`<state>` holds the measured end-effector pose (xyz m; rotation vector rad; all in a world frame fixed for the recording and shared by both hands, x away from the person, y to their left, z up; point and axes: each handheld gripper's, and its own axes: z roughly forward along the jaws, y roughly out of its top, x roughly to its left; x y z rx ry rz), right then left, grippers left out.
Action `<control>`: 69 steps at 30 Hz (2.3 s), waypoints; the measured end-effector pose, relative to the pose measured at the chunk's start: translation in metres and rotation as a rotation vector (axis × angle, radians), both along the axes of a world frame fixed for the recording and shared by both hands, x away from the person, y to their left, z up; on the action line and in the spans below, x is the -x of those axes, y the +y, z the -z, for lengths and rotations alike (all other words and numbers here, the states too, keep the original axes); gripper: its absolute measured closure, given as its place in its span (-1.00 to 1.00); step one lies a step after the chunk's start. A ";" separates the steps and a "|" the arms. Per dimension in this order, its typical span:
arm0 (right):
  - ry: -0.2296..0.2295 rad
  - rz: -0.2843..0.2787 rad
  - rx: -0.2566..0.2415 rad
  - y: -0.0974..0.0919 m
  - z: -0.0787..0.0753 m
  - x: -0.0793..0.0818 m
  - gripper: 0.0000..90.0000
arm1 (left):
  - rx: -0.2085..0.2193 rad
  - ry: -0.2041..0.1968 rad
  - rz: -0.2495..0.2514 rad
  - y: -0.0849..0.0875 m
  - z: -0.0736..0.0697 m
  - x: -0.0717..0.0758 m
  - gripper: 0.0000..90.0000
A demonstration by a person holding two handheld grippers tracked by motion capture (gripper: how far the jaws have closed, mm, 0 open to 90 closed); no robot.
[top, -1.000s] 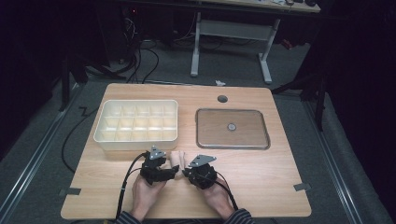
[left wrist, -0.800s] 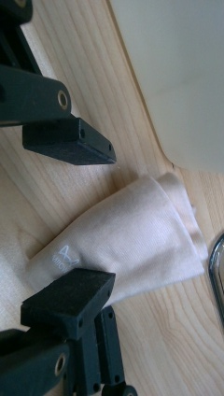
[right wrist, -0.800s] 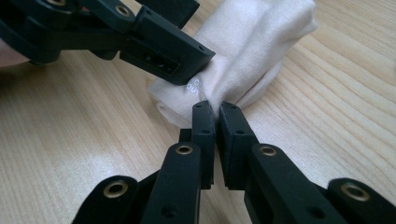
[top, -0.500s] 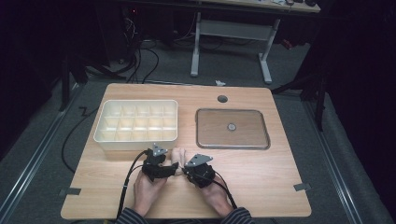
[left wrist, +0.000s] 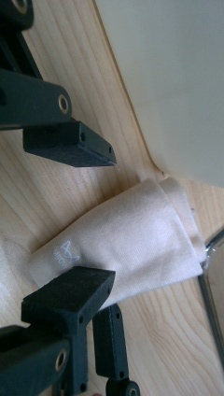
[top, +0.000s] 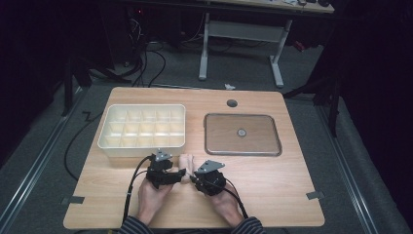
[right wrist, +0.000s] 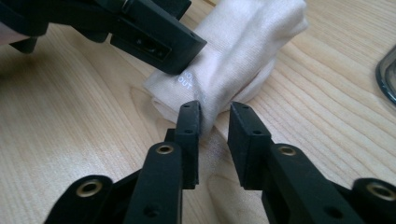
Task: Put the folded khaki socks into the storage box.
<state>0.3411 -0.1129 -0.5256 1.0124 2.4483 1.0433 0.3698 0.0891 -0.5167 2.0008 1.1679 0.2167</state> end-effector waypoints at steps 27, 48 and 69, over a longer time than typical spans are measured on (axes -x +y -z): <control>-0.073 0.187 -0.026 -0.079 -0.012 0.005 0.32 | 0.029 0.056 -0.012 -0.015 0.002 -0.025 -0.12; -0.082 0.429 0.047 -0.156 0.000 0.008 0.11 | 0.048 0.062 0.085 -0.020 0.006 -0.029 0.38; -0.027 0.475 0.012 -0.171 0.005 0.007 -0.11 | -0.004 0.023 0.155 -0.020 -0.003 -0.025 0.57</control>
